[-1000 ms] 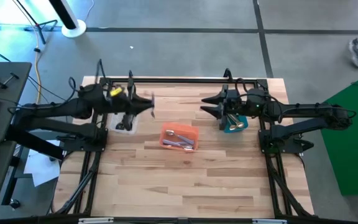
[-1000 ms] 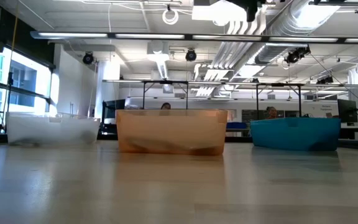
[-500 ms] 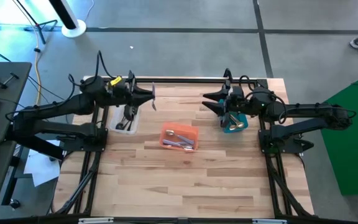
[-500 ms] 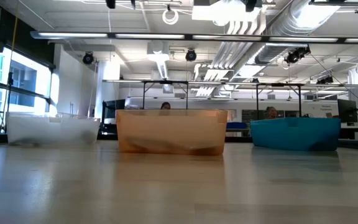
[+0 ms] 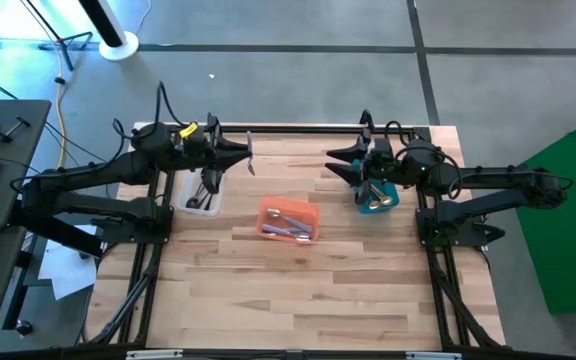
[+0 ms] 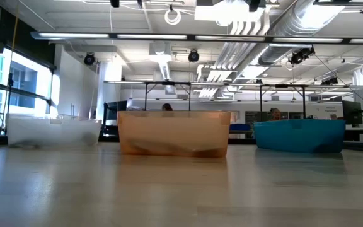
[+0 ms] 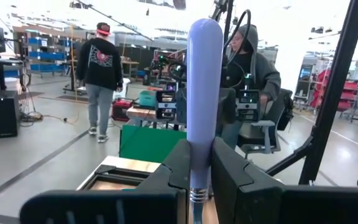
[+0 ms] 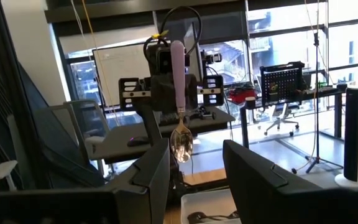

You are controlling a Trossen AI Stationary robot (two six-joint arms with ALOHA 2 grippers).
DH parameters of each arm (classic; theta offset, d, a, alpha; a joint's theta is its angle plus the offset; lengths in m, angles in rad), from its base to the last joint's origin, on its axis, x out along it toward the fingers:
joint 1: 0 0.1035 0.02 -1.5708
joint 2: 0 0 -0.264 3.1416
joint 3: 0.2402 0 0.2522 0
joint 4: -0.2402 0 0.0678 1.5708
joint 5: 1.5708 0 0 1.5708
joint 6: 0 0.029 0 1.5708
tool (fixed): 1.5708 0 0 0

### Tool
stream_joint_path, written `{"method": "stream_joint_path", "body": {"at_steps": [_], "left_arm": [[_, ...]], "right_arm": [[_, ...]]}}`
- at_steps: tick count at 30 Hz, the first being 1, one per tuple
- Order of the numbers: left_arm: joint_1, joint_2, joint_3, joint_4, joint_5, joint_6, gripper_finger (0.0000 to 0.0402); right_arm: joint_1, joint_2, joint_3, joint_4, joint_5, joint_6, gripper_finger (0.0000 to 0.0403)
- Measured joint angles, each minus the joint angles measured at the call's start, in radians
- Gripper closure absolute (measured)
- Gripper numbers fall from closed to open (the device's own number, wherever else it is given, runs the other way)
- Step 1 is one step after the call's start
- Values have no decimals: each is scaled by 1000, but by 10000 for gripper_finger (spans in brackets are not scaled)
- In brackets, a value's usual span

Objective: Sort silverware by color (type)
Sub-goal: Put the violet spoon into the orange bin

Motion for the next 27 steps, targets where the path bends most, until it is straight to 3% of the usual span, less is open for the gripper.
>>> {"method": "stream_joint_path", "body": {"at_steps": [27], "left_arm": [[0, 0, 0, 8, 28, -4, 383]], "right_arm": [[0, 0, 0, 47, 0, 0, 269]]}}
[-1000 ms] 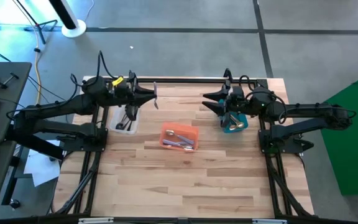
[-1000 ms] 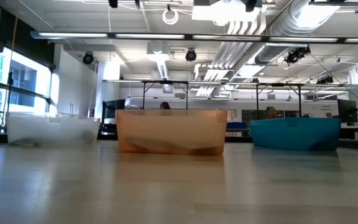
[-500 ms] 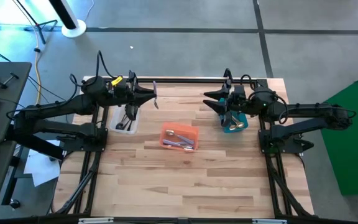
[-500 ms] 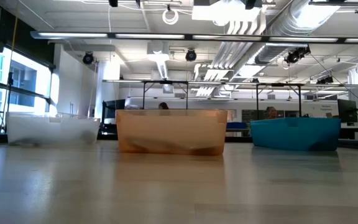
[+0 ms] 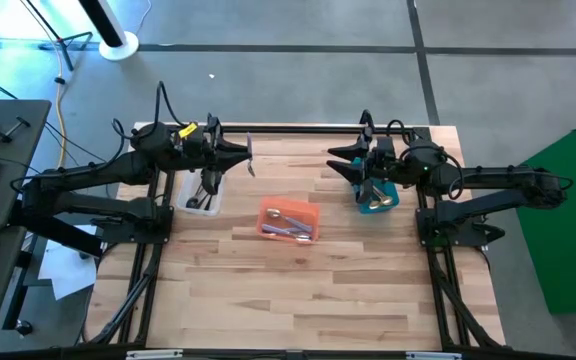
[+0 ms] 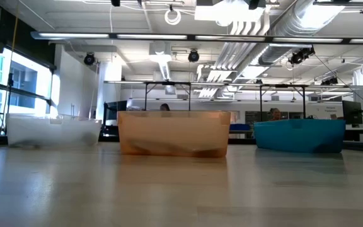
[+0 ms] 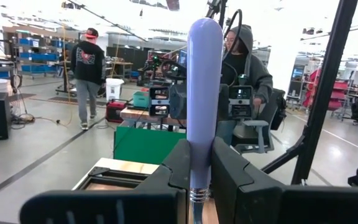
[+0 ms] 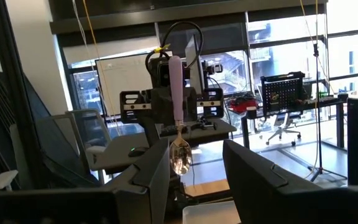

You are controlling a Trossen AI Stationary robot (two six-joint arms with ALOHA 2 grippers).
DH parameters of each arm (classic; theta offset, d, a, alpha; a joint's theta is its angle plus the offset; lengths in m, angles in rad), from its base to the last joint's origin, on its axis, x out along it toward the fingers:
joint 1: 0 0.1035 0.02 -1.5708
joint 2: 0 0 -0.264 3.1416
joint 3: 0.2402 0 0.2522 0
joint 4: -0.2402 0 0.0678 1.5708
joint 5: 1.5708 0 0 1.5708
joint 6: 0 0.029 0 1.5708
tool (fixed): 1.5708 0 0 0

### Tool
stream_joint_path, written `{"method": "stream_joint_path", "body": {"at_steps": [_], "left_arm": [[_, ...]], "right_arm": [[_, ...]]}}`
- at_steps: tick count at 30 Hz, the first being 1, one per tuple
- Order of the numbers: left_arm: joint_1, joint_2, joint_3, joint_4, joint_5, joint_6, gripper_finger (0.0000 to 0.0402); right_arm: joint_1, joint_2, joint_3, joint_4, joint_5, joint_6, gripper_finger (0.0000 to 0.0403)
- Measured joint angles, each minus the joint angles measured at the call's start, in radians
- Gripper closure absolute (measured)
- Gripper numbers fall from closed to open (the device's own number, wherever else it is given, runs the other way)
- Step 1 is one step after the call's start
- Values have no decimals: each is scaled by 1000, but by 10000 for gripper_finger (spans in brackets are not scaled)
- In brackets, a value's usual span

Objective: Sort silverware by color (type)
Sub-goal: Put the violet spoon into the orange bin

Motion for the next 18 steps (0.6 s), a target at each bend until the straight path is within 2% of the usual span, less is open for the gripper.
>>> {"method": "stream_joint_path", "body": {"at_steps": [8, 18], "left_arm": [[0, 0, 0, 0, 1, 0, 382], [-11, 40, 0, 2, 0, 7, 383]], "right_arm": [[0, 0, 0, 1, 0, -56, 269], [0, 0, 0, 8, 0, 0, 269]]}}
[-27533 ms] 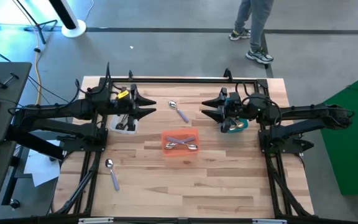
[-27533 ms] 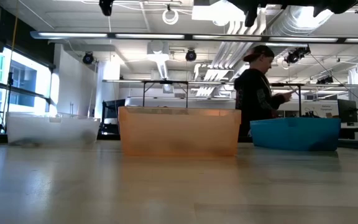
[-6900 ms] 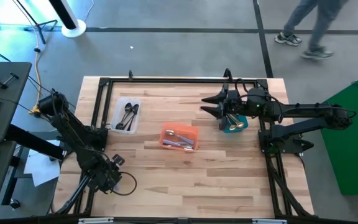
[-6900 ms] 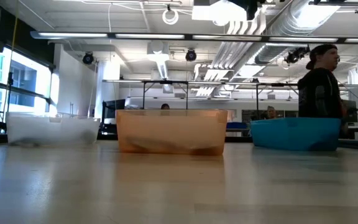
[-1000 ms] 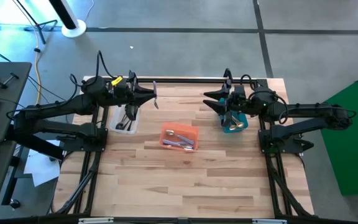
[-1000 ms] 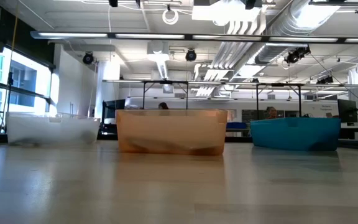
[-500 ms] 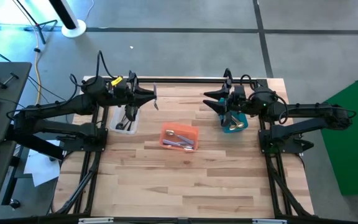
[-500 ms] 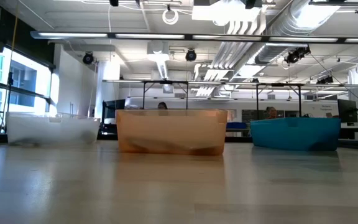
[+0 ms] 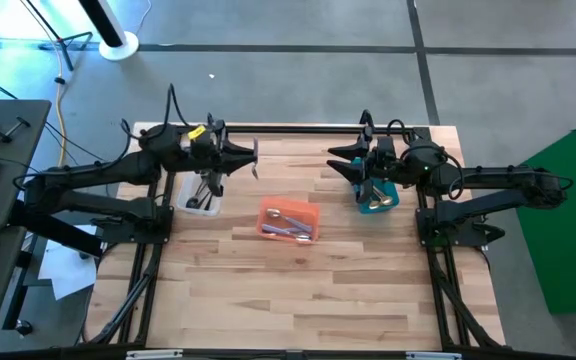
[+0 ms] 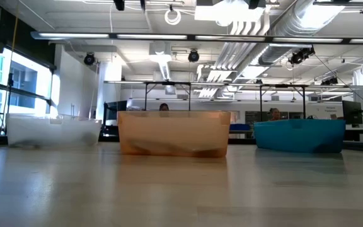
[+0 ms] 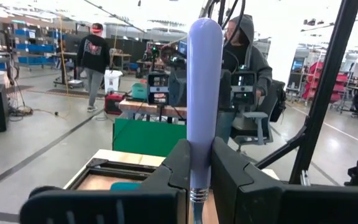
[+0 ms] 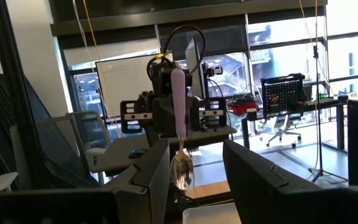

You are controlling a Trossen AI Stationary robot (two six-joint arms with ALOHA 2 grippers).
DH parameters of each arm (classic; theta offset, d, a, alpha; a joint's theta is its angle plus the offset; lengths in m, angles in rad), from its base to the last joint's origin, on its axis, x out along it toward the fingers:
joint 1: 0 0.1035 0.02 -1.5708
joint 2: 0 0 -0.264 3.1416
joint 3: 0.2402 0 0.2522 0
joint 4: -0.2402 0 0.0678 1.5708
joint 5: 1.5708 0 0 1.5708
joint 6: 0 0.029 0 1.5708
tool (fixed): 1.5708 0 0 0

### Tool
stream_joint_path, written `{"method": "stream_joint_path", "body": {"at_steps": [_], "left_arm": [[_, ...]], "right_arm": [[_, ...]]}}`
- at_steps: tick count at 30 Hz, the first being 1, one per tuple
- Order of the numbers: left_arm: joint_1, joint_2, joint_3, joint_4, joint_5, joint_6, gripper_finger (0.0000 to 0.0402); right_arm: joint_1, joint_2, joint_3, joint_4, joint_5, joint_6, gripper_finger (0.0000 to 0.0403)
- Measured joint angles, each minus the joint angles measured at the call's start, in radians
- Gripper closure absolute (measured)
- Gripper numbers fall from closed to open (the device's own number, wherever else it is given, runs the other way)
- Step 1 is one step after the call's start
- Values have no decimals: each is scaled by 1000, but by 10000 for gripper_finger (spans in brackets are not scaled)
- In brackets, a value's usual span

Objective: Sort silverware by color (type)
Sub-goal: Put the violet spoon into the orange bin

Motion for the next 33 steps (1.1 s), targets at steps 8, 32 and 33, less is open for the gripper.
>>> {"method": "stream_joint_path", "body": {"at_steps": [8, 32, 33], "left_arm": [[-13, 112, 78, -31, 5, 18, 383], [-91, 506, 296, -210, -14, 127, 383], [-92, 519, 322, -257, -13, 134, 383]], "right_arm": [[0, 0, 0, 0, 0, 0, 269], [-21, -157, 0, -19, 19, -134, 269], [-23, -168, 0, -33, 19, -134, 269]]}}
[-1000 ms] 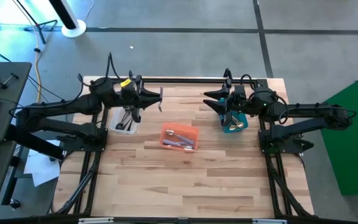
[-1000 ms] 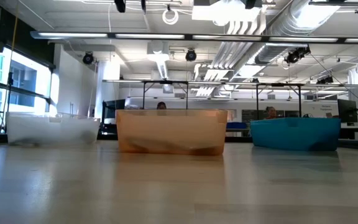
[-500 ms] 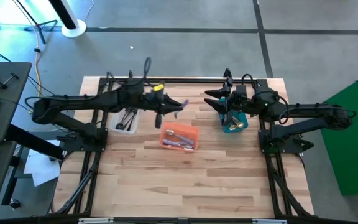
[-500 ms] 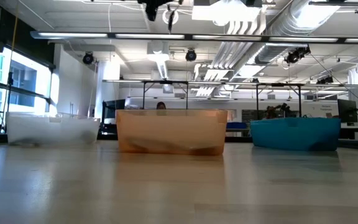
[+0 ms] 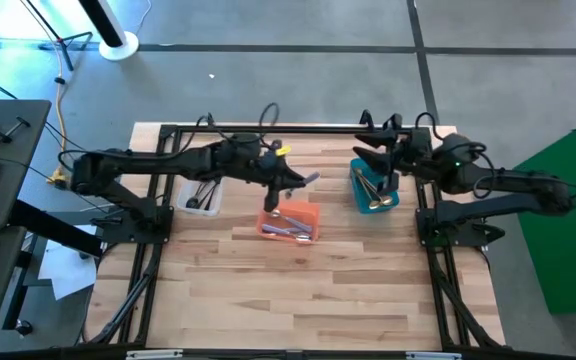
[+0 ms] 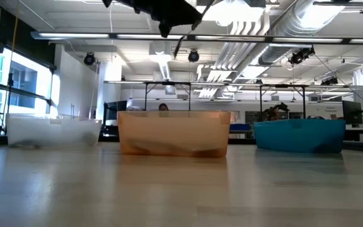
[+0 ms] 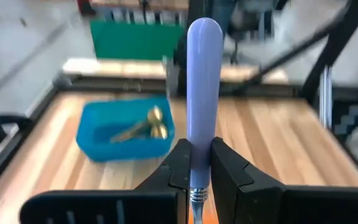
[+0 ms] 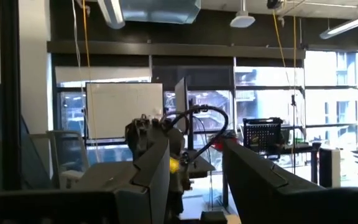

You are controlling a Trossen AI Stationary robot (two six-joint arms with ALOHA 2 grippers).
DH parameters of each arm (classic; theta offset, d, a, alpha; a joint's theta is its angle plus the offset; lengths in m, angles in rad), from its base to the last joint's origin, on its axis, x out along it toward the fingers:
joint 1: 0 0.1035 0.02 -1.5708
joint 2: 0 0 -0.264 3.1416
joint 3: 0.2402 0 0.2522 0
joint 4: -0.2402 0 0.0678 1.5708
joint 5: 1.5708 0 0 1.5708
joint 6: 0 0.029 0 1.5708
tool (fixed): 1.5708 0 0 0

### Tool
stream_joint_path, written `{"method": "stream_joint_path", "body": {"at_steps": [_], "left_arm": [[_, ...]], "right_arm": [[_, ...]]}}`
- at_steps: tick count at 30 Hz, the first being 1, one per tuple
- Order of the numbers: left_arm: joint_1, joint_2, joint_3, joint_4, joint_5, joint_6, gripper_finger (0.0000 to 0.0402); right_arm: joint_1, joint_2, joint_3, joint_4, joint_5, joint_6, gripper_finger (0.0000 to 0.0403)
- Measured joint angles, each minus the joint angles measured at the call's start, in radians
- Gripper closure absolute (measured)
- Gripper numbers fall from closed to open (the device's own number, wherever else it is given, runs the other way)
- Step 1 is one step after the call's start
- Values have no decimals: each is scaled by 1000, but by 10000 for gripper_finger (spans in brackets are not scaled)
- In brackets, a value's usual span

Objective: Sort silverware by color (type)
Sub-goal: Put the violet spoon into the orange bin

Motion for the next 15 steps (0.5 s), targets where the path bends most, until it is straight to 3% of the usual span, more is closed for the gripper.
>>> {"method": "stream_joint_path", "body": {"at_steps": [6, 15], "left_arm": [[-24, 135, 178, -342, 3, 123, 383], [-81, 289, 239, -474, 3, 314, 383]], "right_arm": [[-6, -30, 0, -80, 0, 6, 269], [-6, -25, 0, -183, -1, 102, 269]]}}
